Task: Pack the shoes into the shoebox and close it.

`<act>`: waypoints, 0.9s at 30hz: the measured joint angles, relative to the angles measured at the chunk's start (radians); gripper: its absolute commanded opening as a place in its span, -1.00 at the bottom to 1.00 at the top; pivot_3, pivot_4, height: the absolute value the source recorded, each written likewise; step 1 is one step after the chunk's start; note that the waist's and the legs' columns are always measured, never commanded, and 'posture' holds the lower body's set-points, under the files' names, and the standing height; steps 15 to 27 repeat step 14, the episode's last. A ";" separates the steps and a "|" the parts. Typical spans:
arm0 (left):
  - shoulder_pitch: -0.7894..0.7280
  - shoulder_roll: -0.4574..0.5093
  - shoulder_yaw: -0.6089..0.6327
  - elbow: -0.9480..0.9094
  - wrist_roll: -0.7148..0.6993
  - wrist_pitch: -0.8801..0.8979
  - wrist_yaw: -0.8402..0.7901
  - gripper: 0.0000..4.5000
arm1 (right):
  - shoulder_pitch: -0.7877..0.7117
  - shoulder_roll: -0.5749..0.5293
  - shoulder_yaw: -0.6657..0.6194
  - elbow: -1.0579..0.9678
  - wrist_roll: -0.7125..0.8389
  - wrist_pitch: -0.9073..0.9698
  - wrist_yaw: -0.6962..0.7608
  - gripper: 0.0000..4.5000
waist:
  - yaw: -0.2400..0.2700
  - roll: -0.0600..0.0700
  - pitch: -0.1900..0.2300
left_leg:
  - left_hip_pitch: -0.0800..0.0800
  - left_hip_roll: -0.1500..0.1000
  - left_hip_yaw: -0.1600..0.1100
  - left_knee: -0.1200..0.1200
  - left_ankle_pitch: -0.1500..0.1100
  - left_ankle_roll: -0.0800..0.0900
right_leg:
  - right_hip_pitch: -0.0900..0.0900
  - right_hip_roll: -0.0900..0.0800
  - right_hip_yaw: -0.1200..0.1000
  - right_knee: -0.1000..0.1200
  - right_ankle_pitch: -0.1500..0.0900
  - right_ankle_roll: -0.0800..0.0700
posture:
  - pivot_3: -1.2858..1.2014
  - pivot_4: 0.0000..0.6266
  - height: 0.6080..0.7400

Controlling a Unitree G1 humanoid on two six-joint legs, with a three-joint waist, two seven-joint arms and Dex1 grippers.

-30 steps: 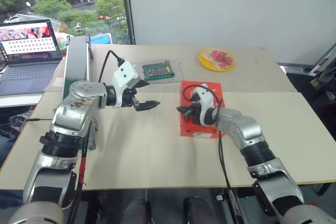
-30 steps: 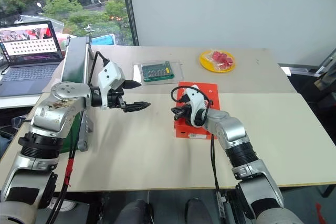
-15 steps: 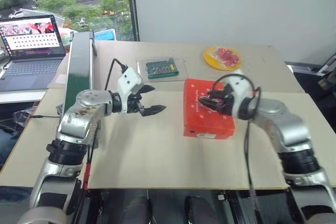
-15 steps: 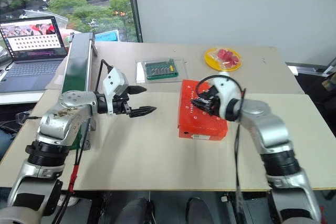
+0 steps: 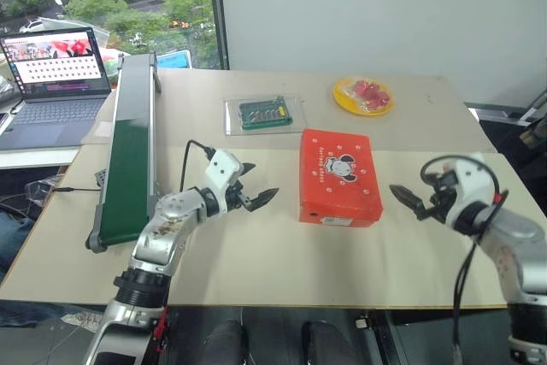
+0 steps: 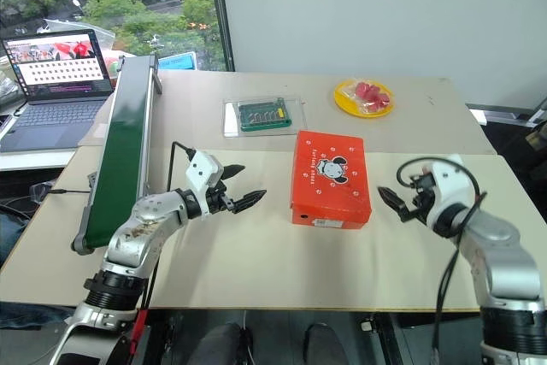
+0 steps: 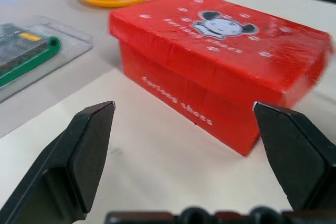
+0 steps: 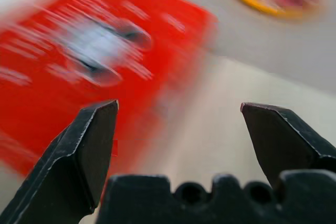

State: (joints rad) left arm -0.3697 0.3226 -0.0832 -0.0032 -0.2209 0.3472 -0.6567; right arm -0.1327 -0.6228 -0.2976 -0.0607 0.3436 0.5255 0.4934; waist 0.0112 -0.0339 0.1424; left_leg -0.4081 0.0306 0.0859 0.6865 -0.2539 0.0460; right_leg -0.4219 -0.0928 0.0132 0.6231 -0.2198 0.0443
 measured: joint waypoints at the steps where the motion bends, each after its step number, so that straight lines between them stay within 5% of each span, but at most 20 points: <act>1: 0.017 -0.016 0.001 0.012 0.012 -0.019 0.024 1.00 | 0.013 0.027 -0.003 0.027 -0.008 -0.029 -0.017 0.96 | -0.004 0.000 0.000 | 0.001 0.000 0.000 0.000 0.000 0.000 | 0.000 0.000 0.001 0.000 0.000 0.000 | 0.03 -0.52 1.00; 13: 0.180 -0.117 0.000 0.245 0.124 -0.312 0.197 1.00 | 0.020 0.257 -0.004 0.304 -0.093 -0.315 -0.184 0.96 | -0.022 0.004 -0.001 | 0.003 0.002 0.001 -0.001 0.000 0.000 | 0.000 0.000 0.002 0.001 0.000 0.000 | 0.03 -0.52 1.00; 27: 0.180 -0.117 0.002 0.256 0.124 -0.318 0.199 1.00 | 0.018 0.266 -0.004 0.304 -0.092 -0.321 -0.188 0.96 | -0.023 0.004 -0.001 | 0.003 0.002 0.001 -0.001 0.000 0.000 | 0.001 0.000 0.002 0.001 0.000 0.000 | 0.03 -0.52 1.00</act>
